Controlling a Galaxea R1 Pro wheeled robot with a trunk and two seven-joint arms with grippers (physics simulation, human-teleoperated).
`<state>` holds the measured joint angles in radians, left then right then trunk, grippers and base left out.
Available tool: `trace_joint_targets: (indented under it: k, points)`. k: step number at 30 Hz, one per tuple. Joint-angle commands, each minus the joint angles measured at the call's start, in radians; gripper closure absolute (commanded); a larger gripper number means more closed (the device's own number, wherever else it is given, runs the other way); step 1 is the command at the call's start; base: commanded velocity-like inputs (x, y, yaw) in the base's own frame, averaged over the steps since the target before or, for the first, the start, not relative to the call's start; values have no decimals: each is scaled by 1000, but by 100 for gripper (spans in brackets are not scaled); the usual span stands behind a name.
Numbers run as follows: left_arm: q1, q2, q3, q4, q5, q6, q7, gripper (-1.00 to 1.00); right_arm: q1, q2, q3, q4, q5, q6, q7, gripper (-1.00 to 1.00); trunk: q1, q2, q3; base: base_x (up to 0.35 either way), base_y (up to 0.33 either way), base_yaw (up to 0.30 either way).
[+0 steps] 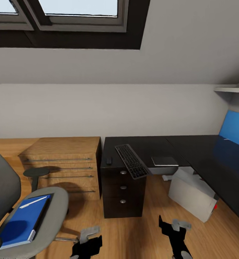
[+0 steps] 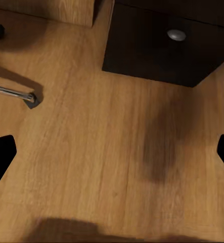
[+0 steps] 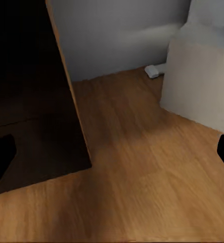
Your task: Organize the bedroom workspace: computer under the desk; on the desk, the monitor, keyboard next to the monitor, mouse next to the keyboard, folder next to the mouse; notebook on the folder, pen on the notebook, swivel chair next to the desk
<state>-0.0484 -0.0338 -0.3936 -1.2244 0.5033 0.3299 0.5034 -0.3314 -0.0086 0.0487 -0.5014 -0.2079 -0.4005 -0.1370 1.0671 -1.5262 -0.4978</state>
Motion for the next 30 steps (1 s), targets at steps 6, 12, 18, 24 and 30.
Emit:
trace_joint_targets:
  k: [6, 12, 18, 24, 30]
  points:
    - [-76, -20, 57, -95, 27, 150, 3, -100, -83, -7, -21, -175, -372, 304, 57, -100, 23, -43, -20, 0, 0, 0]
    - [-115, -24, 148, -86, 40, 180, 0, -100, -103, -24, -34, -305, -696, 437, 66, -100, 46, -85, -39, 0, 0, 0]
    - [-122, -7, 170, -95, 38, 185, 0, -100, -106, -87, -36, -343, -963, 534, 118, -100, 69, -127, -58, 0, 0, 0]
    - [-123, 1, 158, -101, 45, 187, -3, -100, -102, -127, -35, -307, -1039, 583, 307, -100, 92, -169, -76, 0, 0, 0]
    - [-123, 4, 115, -99, 47, 186, -1, -100, -100, -128, -27, -301, -1050, 594, 381, -100, 107, -197, -89, 0, 0, 0]
